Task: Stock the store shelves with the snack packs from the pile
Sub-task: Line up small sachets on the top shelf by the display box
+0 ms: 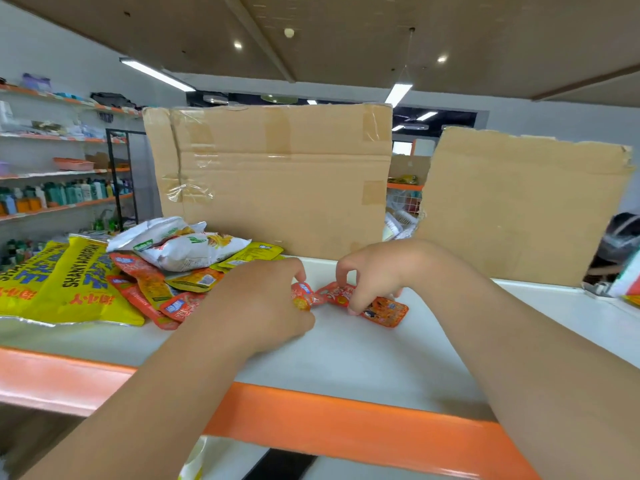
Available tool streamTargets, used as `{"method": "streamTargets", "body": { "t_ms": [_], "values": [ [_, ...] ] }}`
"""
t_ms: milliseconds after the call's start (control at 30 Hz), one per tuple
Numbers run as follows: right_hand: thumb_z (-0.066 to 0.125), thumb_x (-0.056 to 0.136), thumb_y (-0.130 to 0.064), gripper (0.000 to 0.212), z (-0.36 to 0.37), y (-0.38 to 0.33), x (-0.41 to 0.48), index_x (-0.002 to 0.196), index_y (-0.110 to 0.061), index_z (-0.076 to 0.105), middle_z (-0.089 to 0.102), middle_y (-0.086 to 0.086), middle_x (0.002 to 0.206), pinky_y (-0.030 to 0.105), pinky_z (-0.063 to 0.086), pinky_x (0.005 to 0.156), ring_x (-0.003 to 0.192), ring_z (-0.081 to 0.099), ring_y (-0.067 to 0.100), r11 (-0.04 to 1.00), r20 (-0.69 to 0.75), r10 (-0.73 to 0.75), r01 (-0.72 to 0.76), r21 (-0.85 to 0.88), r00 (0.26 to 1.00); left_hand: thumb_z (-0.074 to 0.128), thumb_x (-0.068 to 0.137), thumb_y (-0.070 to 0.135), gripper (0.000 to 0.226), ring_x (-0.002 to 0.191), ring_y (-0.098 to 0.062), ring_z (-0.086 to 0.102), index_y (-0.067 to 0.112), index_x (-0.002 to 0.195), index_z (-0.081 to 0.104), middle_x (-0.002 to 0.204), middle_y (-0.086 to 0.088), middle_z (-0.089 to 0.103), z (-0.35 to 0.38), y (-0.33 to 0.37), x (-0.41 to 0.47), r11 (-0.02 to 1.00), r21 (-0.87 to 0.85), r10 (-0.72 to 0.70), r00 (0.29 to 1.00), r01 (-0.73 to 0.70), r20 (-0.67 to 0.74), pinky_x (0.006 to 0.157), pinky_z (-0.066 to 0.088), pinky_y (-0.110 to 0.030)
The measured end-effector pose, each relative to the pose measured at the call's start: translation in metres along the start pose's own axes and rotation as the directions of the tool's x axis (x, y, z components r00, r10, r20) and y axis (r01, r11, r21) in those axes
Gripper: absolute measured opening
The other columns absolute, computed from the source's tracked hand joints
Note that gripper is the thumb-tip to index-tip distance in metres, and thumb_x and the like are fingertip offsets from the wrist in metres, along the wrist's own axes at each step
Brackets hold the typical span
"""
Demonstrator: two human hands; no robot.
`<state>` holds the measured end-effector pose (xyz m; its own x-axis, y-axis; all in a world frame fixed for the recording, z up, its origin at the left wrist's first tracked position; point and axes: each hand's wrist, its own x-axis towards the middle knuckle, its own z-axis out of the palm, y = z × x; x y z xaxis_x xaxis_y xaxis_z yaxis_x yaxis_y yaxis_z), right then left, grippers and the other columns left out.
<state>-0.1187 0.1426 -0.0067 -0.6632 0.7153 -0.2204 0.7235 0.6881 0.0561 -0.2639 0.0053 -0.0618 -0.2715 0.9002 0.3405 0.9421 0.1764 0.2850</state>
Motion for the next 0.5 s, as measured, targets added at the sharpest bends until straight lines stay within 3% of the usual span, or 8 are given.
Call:
{"method": "streamTargets", "body": {
  "t_ms": [100, 200, 333, 500],
  "values": [
    [0.077, 0.078, -0.048, 0.056, -0.002, -0.001, -0.003, 0.126, -0.033, 0.055, 0.057, -0.006, 0.096, 0.032, 0.053, 0.068, 0.069, 0.057, 0.015, 0.999, -0.018, -0.003, 0.002, -0.038, 1.000, 0.070, 0.072, 0.048, 0.040, 0.086, -0.010, 0.059, 0.041, 0.109, 0.056, 0.092, 0.014, 0.066, -0.003, 0.003, -0.003, 0.999, -0.031, 0.032, 0.996, -0.035, -0.086, 0.073, 0.050, -0.030],
    [0.074, 0.081, -0.044, 0.051, -0.009, 0.001, -0.011, 0.127, -0.030, 0.057, 0.057, -0.004, 0.110, 0.029, 0.045, 0.065, 0.086, 0.058, 0.017, 0.999, -0.086, -0.013, 0.010, -0.033, 0.996, 0.068, 0.073, 0.049, 0.036, 0.084, -0.008, 0.058, 0.041, 0.106, 0.056, 0.089, 0.015, 0.066, -0.008, 0.006, -0.007, 0.994, -0.025, 0.099, 0.981, -0.104, -0.166, 0.070, 0.048, -0.029],
    [0.072, 0.080, -0.038, 0.038, -0.026, 0.021, -0.037, 0.115, -0.028, 0.060, 0.054, -0.010, 0.094, 0.027, 0.041, 0.060, 0.086, 0.055, 0.014, 0.995, -0.279, 0.030, -0.001, 0.103, 0.960, 0.065, 0.072, 0.045, 0.022, 0.074, -0.005, 0.055, 0.041, 0.092, 0.059, 0.074, 0.017, 0.060, -0.017, 0.014, -0.015, 0.982, 0.004, 0.181, 0.938, -0.189, -0.297, 0.063, 0.048, -0.029],
    [0.073, 0.078, -0.036, 0.036, -0.018, 0.066, -0.092, 0.110, -0.030, 0.059, 0.055, -0.010, 0.095, 0.028, 0.042, 0.060, 0.085, 0.058, 0.016, 0.962, -0.421, 0.085, 0.037, 0.272, 0.903, 0.079, 0.068, 0.036, 0.032, 0.074, -0.010, 0.056, 0.042, 0.095, 0.062, 0.079, 0.019, 0.064, -0.023, 0.059, -0.018, 0.969, -0.016, 0.221, 0.896, -0.246, -0.385, 0.064, 0.050, -0.033]
  ]
}}
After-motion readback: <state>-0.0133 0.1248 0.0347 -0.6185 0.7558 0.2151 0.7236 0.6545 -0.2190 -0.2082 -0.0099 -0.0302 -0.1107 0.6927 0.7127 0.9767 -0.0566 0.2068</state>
